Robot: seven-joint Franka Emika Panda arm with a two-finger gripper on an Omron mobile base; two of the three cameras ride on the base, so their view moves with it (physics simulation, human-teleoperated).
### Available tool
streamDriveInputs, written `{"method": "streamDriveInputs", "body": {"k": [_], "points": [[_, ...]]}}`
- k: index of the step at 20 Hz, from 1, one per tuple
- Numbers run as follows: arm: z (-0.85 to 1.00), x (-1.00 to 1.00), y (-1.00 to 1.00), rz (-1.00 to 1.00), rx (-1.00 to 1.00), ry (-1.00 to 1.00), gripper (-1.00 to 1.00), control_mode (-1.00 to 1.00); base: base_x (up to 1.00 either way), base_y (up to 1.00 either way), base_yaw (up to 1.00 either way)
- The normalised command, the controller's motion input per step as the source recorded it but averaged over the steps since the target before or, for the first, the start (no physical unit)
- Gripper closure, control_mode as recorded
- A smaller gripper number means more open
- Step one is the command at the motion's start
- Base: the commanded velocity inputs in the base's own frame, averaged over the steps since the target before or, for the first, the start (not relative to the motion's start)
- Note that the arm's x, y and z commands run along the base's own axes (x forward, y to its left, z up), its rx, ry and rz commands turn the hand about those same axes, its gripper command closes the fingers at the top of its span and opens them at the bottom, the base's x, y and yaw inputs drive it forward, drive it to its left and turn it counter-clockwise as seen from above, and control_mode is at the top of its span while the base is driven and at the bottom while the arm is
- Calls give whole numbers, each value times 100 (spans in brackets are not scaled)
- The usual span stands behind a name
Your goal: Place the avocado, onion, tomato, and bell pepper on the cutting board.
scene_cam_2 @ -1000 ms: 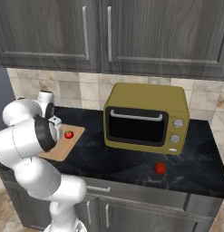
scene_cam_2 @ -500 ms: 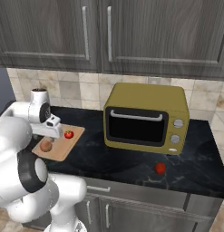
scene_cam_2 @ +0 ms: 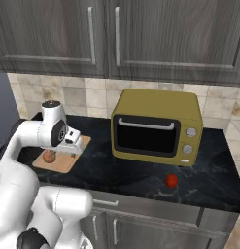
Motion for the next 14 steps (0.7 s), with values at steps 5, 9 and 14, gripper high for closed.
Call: {"method": "streamDriveInputs", "body": {"k": [5, 9, 14], "points": [[22, -17, -100, 2, -6, -8, -100, -100, 0, 0, 0], [14, -5, -100, 0, -6, -2, -100, -100, 0, 0, 0], [5, -1, -93, 0, -5, 0, -100, -100, 0, 0, 0]]}}
